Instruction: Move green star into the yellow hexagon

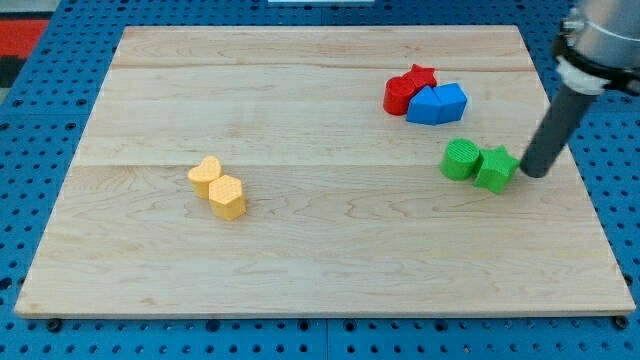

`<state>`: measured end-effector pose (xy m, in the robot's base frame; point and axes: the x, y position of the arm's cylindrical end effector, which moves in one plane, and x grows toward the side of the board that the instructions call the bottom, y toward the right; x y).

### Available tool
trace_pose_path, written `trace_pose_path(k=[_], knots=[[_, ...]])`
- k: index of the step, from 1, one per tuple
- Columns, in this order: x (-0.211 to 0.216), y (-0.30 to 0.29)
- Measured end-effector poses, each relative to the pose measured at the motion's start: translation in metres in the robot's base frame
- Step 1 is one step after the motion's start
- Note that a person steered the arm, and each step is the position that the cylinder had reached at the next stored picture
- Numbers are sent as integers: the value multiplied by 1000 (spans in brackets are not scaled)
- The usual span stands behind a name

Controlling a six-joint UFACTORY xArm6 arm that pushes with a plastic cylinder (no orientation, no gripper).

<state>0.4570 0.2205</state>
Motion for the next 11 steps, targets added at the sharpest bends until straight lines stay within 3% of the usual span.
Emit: trace_pose_path(k=[4,6,11], knots=[[-13,-127],[2,-127],[49,-230]])
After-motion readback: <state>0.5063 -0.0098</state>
